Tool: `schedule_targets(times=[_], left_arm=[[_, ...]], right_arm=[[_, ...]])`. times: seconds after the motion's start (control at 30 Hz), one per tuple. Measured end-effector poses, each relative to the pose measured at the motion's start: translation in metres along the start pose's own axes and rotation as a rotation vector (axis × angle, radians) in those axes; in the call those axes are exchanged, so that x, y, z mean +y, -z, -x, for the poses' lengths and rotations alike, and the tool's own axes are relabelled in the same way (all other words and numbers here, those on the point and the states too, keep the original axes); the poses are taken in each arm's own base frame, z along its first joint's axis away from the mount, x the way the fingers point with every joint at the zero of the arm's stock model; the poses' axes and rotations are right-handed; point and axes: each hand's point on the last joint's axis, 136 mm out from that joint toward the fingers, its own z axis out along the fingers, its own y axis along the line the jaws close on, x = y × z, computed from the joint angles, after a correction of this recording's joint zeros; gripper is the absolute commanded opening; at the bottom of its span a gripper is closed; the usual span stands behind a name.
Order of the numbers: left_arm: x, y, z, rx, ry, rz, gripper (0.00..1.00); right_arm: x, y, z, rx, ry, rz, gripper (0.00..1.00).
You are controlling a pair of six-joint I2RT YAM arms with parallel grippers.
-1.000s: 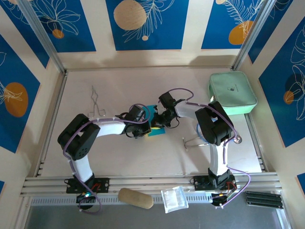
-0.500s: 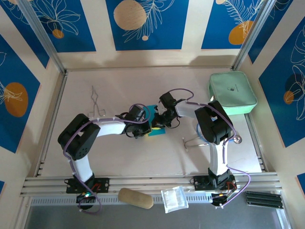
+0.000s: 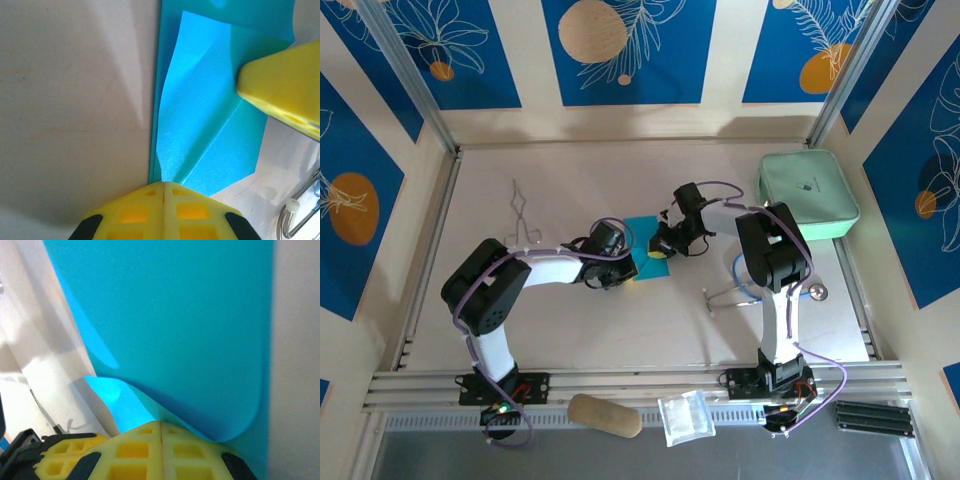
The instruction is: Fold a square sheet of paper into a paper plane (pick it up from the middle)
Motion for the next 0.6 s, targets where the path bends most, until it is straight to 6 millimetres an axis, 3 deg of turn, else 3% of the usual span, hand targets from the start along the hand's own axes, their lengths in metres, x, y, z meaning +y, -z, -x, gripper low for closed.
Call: schedule_targets(times=[0.27,0.6], left_arm=[[0.000,0.000,0.000,0.001,-0.003,0.001,0.00],[0.000,0.001,-0.001,0.011,-0.007,0.017,0.00]], right_arm=[[-0.004,0.005,0.009,-0.018,-0.019,0.000,0.01],[-0.016,0.023,0.044,-0.101,-0.044,0.013,0.01]])
